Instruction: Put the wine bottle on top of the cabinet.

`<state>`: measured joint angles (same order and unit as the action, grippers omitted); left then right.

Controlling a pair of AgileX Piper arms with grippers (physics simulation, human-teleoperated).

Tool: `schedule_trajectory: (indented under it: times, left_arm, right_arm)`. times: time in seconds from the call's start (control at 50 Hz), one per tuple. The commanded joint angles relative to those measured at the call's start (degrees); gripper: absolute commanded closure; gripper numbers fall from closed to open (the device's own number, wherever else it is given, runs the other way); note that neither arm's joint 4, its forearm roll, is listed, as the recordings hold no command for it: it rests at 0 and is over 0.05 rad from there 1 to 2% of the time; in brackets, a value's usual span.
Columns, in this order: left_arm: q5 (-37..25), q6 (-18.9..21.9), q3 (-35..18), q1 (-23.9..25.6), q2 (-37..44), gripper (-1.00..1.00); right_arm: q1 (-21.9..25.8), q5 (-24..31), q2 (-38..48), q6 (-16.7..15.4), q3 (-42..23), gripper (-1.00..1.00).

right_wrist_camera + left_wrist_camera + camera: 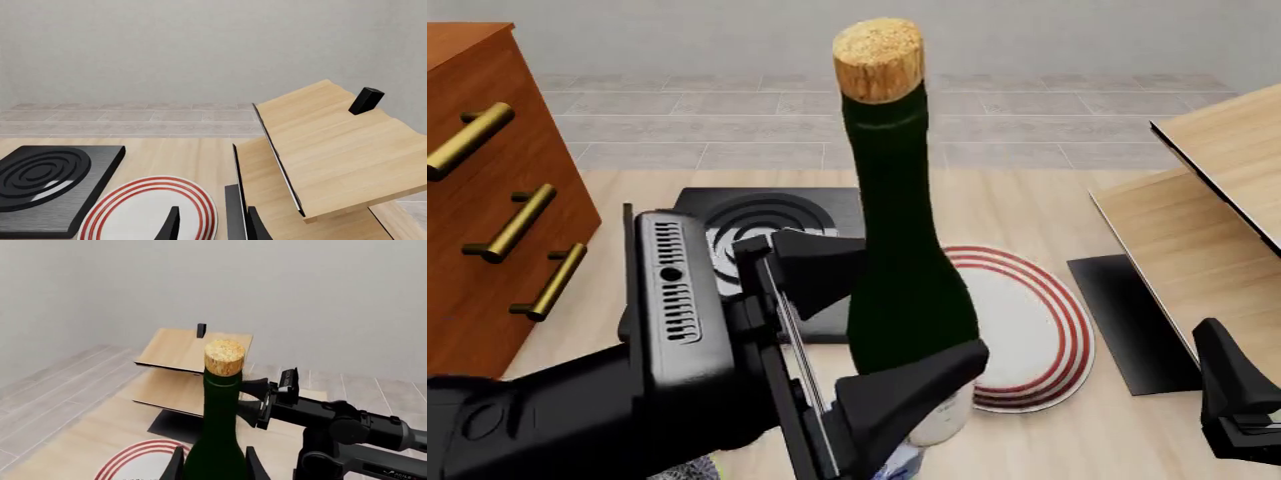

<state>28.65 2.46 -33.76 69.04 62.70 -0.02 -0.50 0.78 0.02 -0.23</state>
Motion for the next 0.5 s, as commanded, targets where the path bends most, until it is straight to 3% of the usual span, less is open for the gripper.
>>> schedule_trajectory:
  times: [0.02, 0.5]
  left_arm:
    - [-7.23, 2.62, -2.57, -3.59, -4.42, 1.0]
    - [-19.97, 4.64, -6.81, -13.14, -12.52, 1.0]
  right_arm:
    - [0.01, 0.0, 0.01, 0.01, 0.0, -1.0]
    - [0.0, 0.0, 0.01, -0.01, 0.0, -1.0]
